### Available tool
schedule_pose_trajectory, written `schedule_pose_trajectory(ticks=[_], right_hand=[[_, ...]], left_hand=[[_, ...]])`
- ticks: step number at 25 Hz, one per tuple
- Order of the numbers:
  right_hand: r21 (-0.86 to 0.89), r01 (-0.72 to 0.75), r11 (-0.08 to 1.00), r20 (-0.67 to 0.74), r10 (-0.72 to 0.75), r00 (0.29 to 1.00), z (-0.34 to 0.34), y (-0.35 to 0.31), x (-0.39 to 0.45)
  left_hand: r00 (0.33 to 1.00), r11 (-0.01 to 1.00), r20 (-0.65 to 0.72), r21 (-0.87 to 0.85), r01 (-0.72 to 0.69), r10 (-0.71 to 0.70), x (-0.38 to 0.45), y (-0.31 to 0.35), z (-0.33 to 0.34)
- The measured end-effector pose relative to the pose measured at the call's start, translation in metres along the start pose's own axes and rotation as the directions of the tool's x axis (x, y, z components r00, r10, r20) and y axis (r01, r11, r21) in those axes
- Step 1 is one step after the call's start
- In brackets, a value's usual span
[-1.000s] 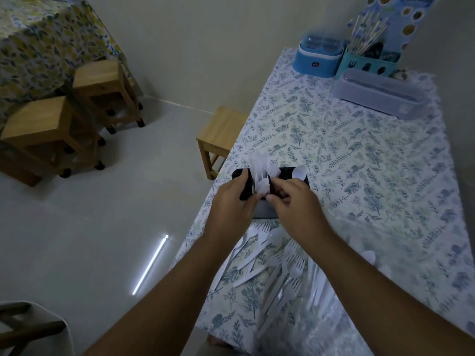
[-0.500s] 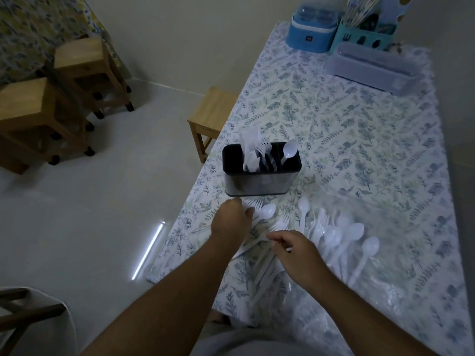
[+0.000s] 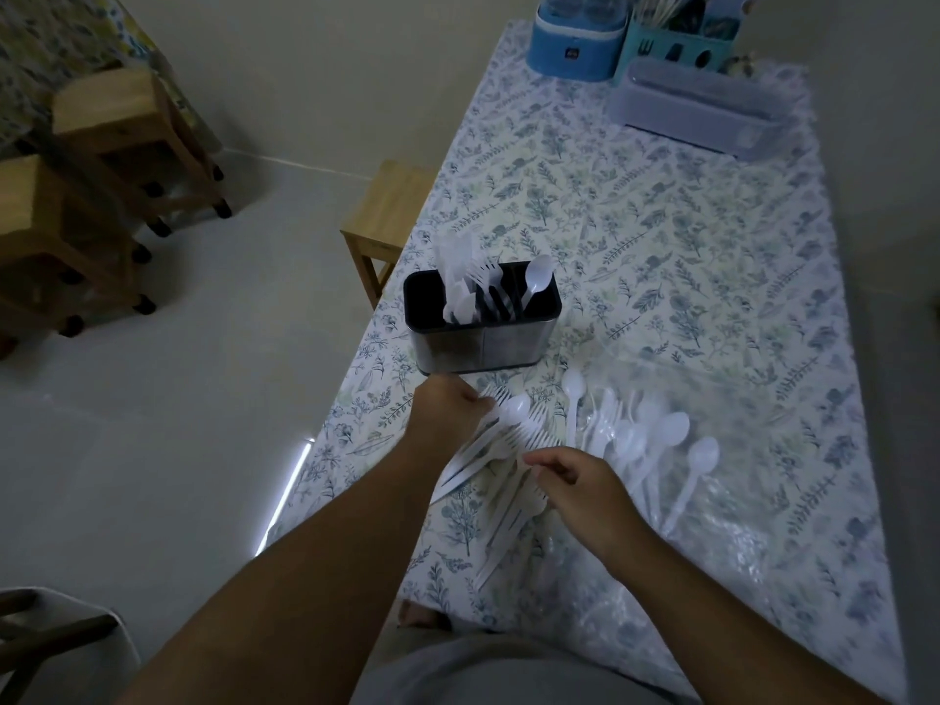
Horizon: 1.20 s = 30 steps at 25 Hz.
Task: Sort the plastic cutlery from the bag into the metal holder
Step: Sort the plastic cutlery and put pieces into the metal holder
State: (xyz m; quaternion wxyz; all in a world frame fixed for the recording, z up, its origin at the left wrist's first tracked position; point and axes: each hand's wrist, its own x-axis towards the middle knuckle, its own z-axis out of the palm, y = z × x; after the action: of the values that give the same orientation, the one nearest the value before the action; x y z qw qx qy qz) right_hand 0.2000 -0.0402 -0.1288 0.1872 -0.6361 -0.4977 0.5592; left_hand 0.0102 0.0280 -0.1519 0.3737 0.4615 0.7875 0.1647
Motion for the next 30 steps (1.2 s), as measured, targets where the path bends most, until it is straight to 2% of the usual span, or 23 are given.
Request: schedule_pose_trajectory(ticks=[3,4,6,8,9,11,12,15,17,19,21,24,25,27,28,30], right_hand=[[0.091,-0.028,0.995,-0.052,0.033,0.998,0.0,-0.007,0.005],[0.145,-0.033,0.989,-0.052,0.041,0.998,0.001,-0.011,0.007],[0.237,-0.038,0.971,-0.005,0.04,0.999,0.004,-0.021,0.013],[0.229,-0.007,0.973,0.022,0.002,1.0,0.008,-0.025,0.019],[0.217,-0.001,0.976,0.01,-0.001,1.0,0.009,-0.026,0.02],[0.278,-0.052,0.959,-0.036,0.065,0.997,0.008,-0.02,0.02],[0.317,-0.095,0.943,-0.046,0.115,0.992,0.006,-0.016,0.019],[0.355,-0.197,0.914,-0.056,0.231,0.971,-0.002,0.002,0.017],[0.489,-0.225,0.843,-0.045,0.282,0.958,-0.005,0.009,0.019],[0.609,-0.212,0.764,-0.027,0.287,0.958,-0.007,0.01,0.02],[0.651,-0.193,0.734,-0.013,0.265,0.964,-0.006,0.009,0.021],[0.669,-0.16,0.726,0.082,0.142,0.987,-0.004,0.003,0.017],[0.654,-0.152,0.741,0.115,0.101,0.988,-0.004,0.0,0.015],[0.585,-0.162,0.795,0.112,0.119,0.987,-0.004,-0.002,0.01],[0.535,-0.179,0.826,0.08,0.161,0.984,-0.005,0.001,0.009],[0.437,-0.205,0.876,0.021,0.218,0.976,-0.007,0.012,0.007]], left_hand=[[1.0,0.992,-0.008,-0.123,-0.017,0.016,-0.009,0.012,-0.009],[1.0,0.977,0.008,-0.212,-0.018,0.02,-0.014,0.017,-0.011],[0.988,0.899,0.154,-0.435,0.048,0.022,-0.026,0.027,-0.015],[0.965,0.86,0.259,-0.501,0.102,0.037,-0.033,0.03,-0.014],[0.975,0.895,0.218,-0.442,0.068,0.034,-0.03,0.027,-0.012],[0.999,0.989,0.018,-0.141,-0.043,0.046,-0.017,0.016,-0.006],[0.999,0.999,-0.026,-0.033,-0.037,0.036,-0.012,0.011,-0.002],[0.999,0.993,0.043,0.116,-0.004,-0.001,-0.008,0.005,0.014],[0.999,0.992,0.014,0.111,-0.051,0.05,-0.009,0.008,0.017],[0.987,0.99,-0.08,0.02,-0.142,0.143,-0.017,0.016,0.01],[0.976,0.976,-0.106,-0.079,-0.201,0.192,-0.032,0.027,0.003],[0.977,0.927,0.08,-0.341,-0.158,0.196,-0.059,0.04,0.01],[0.978,0.919,0.105,-0.371,-0.132,0.183,-0.065,0.04,0.014],[0.983,0.951,0.028,-0.259,-0.168,0.181,-0.071,0.028,0.019],[0.978,0.969,-0.016,-0.131,-0.207,0.207,-0.073,0.015,0.019],[0.97,0.963,0.003,0.118,-0.242,0.243,-0.076,-0.016,0.019]])
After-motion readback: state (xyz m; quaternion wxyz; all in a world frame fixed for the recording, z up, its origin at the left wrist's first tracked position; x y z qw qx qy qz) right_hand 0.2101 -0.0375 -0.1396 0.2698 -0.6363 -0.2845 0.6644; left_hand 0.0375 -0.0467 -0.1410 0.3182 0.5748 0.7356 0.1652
